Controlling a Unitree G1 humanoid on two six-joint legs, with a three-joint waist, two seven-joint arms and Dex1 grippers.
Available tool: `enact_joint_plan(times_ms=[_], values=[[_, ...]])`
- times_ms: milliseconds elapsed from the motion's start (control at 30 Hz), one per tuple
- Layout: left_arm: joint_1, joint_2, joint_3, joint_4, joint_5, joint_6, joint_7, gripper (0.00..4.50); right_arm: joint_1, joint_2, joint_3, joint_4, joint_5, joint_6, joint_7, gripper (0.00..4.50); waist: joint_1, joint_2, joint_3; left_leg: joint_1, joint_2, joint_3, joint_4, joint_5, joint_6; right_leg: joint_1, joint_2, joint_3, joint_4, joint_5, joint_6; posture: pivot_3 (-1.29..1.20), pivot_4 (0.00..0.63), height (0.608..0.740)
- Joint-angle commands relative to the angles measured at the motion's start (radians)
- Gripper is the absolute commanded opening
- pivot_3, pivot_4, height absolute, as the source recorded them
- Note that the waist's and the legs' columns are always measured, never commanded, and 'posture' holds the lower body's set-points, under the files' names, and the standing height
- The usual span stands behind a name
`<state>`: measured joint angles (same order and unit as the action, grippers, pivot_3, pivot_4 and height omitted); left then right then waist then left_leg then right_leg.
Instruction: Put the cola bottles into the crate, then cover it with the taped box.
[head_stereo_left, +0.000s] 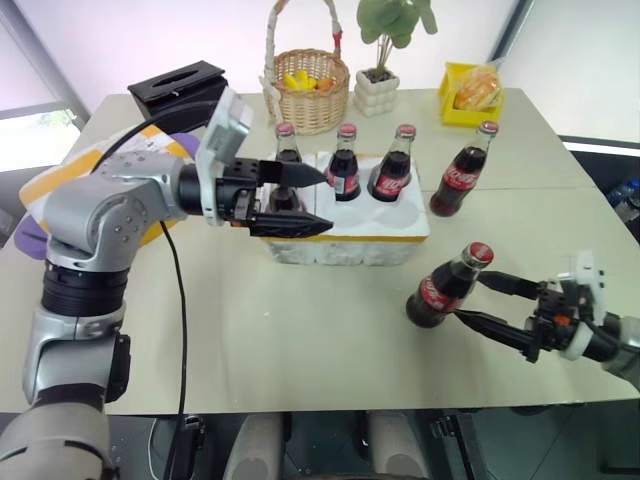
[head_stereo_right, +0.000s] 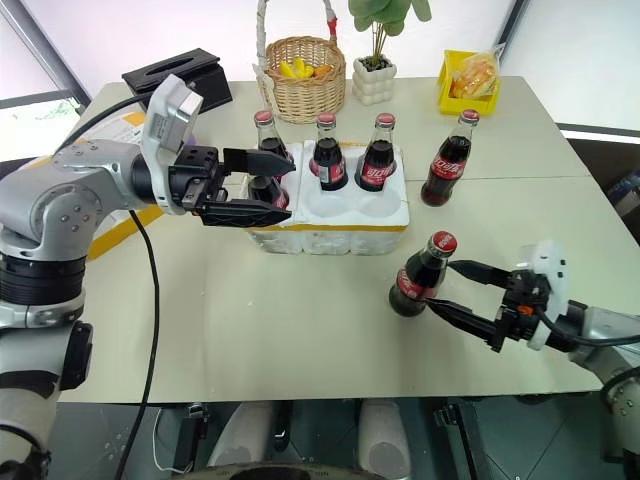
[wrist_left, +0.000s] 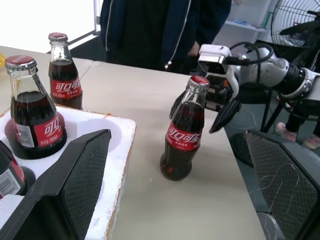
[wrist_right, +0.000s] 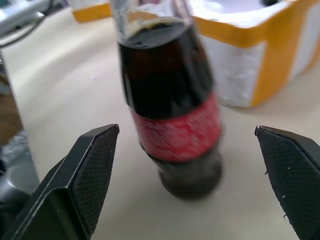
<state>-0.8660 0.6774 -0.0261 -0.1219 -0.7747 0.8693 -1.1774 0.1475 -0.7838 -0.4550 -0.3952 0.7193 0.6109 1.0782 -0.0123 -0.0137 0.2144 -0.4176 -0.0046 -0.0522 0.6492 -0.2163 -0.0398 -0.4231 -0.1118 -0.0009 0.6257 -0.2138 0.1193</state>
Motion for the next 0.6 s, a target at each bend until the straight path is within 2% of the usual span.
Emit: enact_joint_plan(times_ms=[33, 233, 400, 500, 567, 600], values=[[-0.004, 0.014, 0.013, -0.027, -0.001, -0.001, 0.000, 4.46, -0.033, 0.011, 0.028, 0.001, 0.016, -0.013, -0.014, 4.50, 0.000, 0.000, 0.000, 0.000, 0.000, 0.000, 0.000, 0.000, 0.000, 0.000, 0.000, 0.000, 0.000, 0.000, 0.000, 0.00, 0.150, 0.740], [0.001, 0.011, 0.008, -0.041, 0.005, -0.008, 0.010, 4.46, -0.116, 0.052, 0.147, 0.079, -0.036, -0.053, -0.039, 4.50, -0.001, 0.000, 0.000, 0.000, 0.000, 0.000, 0.000, 0.000, 0.000, 0.000, 0.000, 0.000, -0.001, 0.000, 0.000, 0.00, 0.150, 0.740], [-0.003, 0.013, 0.015, -0.049, -0.001, 0.000, 0.020, 4.46, -0.161, 0.072, 0.176, 0.143, -0.048, -0.079, -0.043, 4.50, 0.000, 0.000, 0.000, -0.001, 0.000, 0.000, -0.001, 0.000, 0.000, 0.000, 0.000, 0.000, -0.001, 0.000, 0.000, 0.00, 0.150, 0.740], [0.002, 0.021, 0.018, -0.058, -0.003, 0.002, 0.025, 4.50, -0.179, 0.080, 0.179, 0.160, -0.045, -0.091, -0.045, 3.66, 0.000, 0.000, 0.000, -0.001, 0.000, 0.000, 0.000, 0.000, 0.000, 0.000, 0.000, 0.000, -0.001, 0.000, 0.000, 0.00, 0.150, 0.740], [0.005, 0.024, 0.021, -0.061, -0.005, 0.004, 0.028, 4.50, -0.182, 0.080, 0.178, 0.162, -0.036, -0.091, -0.041, 2.78, 0.000, 0.000, 0.000, 0.000, 0.000, 0.000, -0.001, 0.000, 0.000, 0.000, 0.000, 0.000, -0.001, 0.000, 0.000, 0.00, 0.150, 0.740], [0.006, 0.027, 0.024, -0.062, -0.006, 0.005, 0.029, 4.50, -0.183, 0.078, 0.175, 0.160, -0.030, -0.087, -0.040, 2.79, 0.000, 0.000, 0.000, -0.001, 0.000, 0.000, -0.001, 0.000, 0.000, 0.000, 0.000, 0.000, -0.001, 0.000, 0.000, 0.00, 0.150, 0.740]])
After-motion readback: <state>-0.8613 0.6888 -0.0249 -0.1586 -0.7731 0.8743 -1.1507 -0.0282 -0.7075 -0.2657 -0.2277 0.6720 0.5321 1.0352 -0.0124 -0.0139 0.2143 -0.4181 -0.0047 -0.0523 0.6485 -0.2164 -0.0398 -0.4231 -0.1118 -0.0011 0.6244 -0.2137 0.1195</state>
